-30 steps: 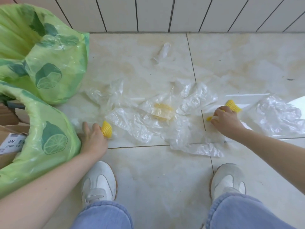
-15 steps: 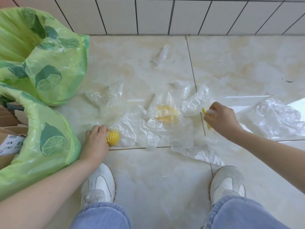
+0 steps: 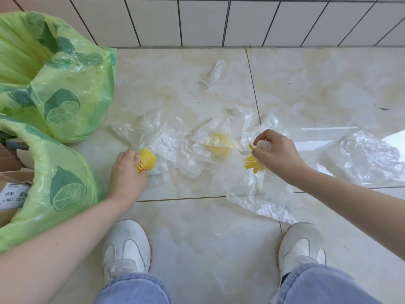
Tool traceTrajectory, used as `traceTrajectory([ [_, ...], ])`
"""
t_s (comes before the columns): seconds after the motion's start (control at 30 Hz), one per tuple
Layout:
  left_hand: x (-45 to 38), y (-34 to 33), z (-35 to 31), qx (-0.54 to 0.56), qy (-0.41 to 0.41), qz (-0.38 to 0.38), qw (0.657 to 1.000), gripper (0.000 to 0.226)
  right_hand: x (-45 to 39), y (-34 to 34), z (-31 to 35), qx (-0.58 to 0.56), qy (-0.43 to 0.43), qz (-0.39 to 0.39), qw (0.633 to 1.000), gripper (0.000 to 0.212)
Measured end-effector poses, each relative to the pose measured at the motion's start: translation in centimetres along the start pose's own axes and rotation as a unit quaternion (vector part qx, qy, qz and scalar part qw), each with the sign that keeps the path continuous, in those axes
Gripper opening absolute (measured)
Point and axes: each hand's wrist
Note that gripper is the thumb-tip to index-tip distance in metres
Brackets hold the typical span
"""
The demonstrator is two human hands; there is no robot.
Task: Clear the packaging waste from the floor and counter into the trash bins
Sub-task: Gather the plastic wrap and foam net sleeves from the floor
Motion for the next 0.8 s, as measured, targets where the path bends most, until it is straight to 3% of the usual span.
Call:
traceTrajectory([
  [0.17,-1.8,0.8,-1.6,0.034,0.024,-0.017,0.999,0.024,-2.4,0.0,0.9,0.014,-0.013,-0.026,0.999,0.014],
  [0.33,-2.5,0.7,-2.1,0.024,0.059,0.044,0.997,0.052,-5.3,0.6,-0.5,0.129,-0.077,0.055,0.987,0.066],
  [0.43,-2.8,0.2,-1.4,-0.007,0.080,0.107,0.991,0.039,-6.0,0.7,-1.4,0.170,-0.094,0.102,0.976,0.081],
  [0.5,-2.5,0.0,-1.4,-0.003,0.073,0.151,0.986,0.012,-6.3,0.5,-1.6,0.208,-0.100,0.108,0.967,0.072],
  [0.53,-2.3,-0.1,-1.5,0.005,0.069,0.172,0.983,0.009,-6.4,0.4,-1.7,0.222,-0.104,0.106,0.964,0.065],
  [0.67,-1.6,-0.3,-1.8,0.009,0.038,0.215,0.976,0.018,-6.3,0.0,-2.0,0.232,-0.120,0.076,0.962,0.035],
  [0.8,-1.8,0.1,-2.0,0.028,0.009,0.178,0.984,0.025,-6.4,0.1,-2.3,0.209,-0.126,0.040,0.969,0.020],
])
Point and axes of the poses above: each hand's wrist, its own x-axis away from the middle knuckle, its own y-axis out of the back of the hand, z = x × y, and after that the axes turned 12 degrees about -y, right-handed
